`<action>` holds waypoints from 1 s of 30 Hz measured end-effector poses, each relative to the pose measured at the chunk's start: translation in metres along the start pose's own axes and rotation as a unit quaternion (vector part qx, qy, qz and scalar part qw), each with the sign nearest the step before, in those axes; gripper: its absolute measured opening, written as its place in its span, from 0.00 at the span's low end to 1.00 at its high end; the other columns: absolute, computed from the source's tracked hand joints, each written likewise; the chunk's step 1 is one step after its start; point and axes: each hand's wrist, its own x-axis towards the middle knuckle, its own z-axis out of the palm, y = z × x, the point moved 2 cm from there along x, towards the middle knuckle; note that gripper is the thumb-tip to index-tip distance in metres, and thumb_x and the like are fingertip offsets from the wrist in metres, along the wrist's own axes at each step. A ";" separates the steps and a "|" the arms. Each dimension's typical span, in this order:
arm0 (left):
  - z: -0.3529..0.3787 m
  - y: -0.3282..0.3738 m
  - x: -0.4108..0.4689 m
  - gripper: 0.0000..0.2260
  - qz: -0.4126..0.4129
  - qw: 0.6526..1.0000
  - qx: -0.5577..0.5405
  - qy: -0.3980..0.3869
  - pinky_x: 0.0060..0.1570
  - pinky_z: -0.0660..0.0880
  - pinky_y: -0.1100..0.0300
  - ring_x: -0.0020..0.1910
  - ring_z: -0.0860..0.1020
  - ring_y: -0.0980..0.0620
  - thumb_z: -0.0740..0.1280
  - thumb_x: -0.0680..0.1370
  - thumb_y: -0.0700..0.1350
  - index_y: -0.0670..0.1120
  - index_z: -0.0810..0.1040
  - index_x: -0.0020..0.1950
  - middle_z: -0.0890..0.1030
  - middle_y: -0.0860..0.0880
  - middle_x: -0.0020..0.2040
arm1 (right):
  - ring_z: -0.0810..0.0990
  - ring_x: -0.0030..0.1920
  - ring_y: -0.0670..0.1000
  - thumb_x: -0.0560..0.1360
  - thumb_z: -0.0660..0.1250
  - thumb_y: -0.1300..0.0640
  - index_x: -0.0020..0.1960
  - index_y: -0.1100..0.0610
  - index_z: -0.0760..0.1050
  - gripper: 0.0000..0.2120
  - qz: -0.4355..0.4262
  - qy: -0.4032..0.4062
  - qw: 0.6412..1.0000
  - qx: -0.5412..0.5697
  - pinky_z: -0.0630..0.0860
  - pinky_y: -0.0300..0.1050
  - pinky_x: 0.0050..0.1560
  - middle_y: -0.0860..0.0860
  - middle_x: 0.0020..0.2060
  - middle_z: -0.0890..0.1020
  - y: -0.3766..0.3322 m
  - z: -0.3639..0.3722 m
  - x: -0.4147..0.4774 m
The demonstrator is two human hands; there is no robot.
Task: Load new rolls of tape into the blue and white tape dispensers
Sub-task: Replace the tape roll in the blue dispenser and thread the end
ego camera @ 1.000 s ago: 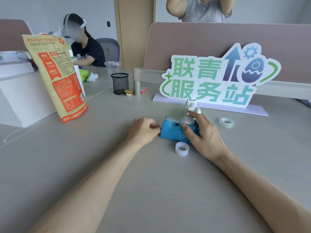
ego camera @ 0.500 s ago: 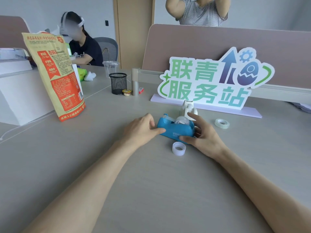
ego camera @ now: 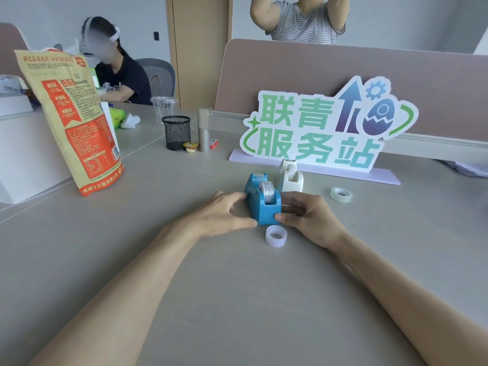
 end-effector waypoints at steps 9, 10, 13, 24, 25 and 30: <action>-0.002 -0.016 0.033 0.28 0.006 0.996 0.008 0.091 0.64 0.72 0.50 0.65 0.73 0.53 0.64 0.66 0.62 0.54 0.74 0.65 0.78 0.54 0.64 | 0.81 0.59 0.46 0.76 0.68 0.61 0.62 0.58 0.76 0.15 -0.011 0.044 0.989 -0.138 0.71 0.27 0.53 0.49 0.59 0.83 -0.008 0.030 0.040; -0.003 -0.018 0.037 0.28 0.004 0.995 0.016 0.100 0.63 0.72 0.49 0.65 0.74 0.52 0.63 0.67 0.62 0.54 0.74 0.64 0.79 0.53 0.63 | 0.81 0.60 0.48 0.76 0.68 0.61 0.63 0.59 0.76 0.15 -0.009 0.047 0.987 -0.151 0.72 0.31 0.56 0.50 0.60 0.83 -0.008 0.034 0.047; -0.006 -0.025 0.055 0.22 -0.006 0.992 0.060 0.111 0.58 0.74 0.49 0.60 0.76 0.46 0.62 0.71 0.59 0.53 0.74 0.62 0.80 0.48 0.59 | 0.80 0.61 0.53 0.77 0.67 0.59 0.63 0.60 0.75 0.15 0.006 0.060 0.980 -0.190 0.74 0.46 0.62 0.53 0.61 0.82 -0.006 0.040 0.068; -0.009 -0.027 0.097 0.10 0.004 0.984 0.140 0.108 0.45 0.66 0.54 0.55 0.75 0.38 0.61 0.79 0.53 0.49 0.72 0.56 0.76 0.43 0.50 | 0.79 0.56 0.58 0.76 0.67 0.58 0.60 0.62 0.75 0.14 0.085 0.108 0.965 -0.224 0.74 0.46 0.52 0.57 0.56 0.81 0.002 0.041 0.110; -0.009 -0.025 0.095 0.11 0.002 0.982 0.152 0.110 0.48 0.65 0.53 0.57 0.74 0.39 0.60 0.79 0.52 0.48 0.72 0.58 0.76 0.43 0.51 | 0.79 0.55 0.59 0.76 0.67 0.59 0.59 0.62 0.76 0.12 0.092 0.104 0.965 -0.223 0.74 0.45 0.50 0.58 0.54 0.82 0.002 0.041 0.108; -0.003 -0.015 0.069 0.16 0.005 0.978 0.174 0.117 0.61 0.63 0.51 0.67 0.68 0.45 0.57 0.80 0.49 0.48 0.67 0.67 0.75 0.48 0.67 | 0.80 0.54 0.57 0.74 0.62 0.65 0.54 0.59 0.78 0.11 0.071 0.075 0.975 -0.198 0.77 0.46 0.55 0.56 0.50 0.83 0.003 0.042 0.080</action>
